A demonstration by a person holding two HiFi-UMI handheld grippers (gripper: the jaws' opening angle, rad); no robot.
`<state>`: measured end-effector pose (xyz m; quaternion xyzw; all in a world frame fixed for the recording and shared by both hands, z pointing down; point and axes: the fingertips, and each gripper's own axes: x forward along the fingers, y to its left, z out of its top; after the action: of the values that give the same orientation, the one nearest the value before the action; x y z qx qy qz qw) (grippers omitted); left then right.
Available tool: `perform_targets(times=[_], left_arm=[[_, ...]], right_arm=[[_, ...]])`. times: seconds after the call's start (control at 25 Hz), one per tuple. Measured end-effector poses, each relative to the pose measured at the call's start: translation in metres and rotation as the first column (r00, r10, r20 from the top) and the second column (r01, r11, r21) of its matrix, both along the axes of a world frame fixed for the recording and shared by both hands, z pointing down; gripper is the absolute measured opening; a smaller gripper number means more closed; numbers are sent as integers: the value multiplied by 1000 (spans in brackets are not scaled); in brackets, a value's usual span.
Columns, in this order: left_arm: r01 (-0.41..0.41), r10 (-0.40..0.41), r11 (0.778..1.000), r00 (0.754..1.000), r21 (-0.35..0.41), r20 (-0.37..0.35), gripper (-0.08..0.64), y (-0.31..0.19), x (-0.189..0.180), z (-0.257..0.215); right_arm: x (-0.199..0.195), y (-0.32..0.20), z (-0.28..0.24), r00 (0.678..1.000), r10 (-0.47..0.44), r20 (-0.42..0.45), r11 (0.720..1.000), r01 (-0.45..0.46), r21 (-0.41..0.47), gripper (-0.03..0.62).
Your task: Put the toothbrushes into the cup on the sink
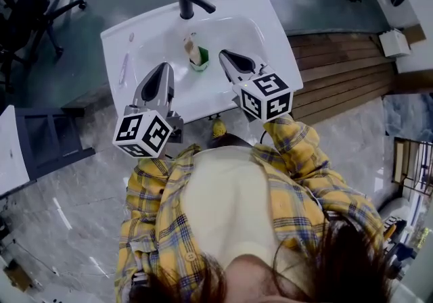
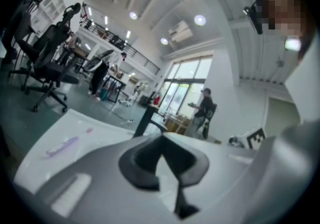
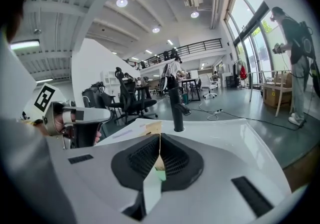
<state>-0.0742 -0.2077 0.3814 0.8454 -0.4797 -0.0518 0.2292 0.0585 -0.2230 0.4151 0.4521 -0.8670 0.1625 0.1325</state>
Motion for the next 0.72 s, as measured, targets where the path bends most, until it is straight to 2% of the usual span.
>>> perform_targets(times=[0.52,0.72], left_arm=[[-34,38,999,992,-39,122,6,-6,9,14],[-29,36,998,990,-58,137,6,-7,7,18]], right_arm=[[-3,6,-8,999,34,42,999,-33,-29,14],[-6,6,-10,998,37,44,999,-36,-30,14]])
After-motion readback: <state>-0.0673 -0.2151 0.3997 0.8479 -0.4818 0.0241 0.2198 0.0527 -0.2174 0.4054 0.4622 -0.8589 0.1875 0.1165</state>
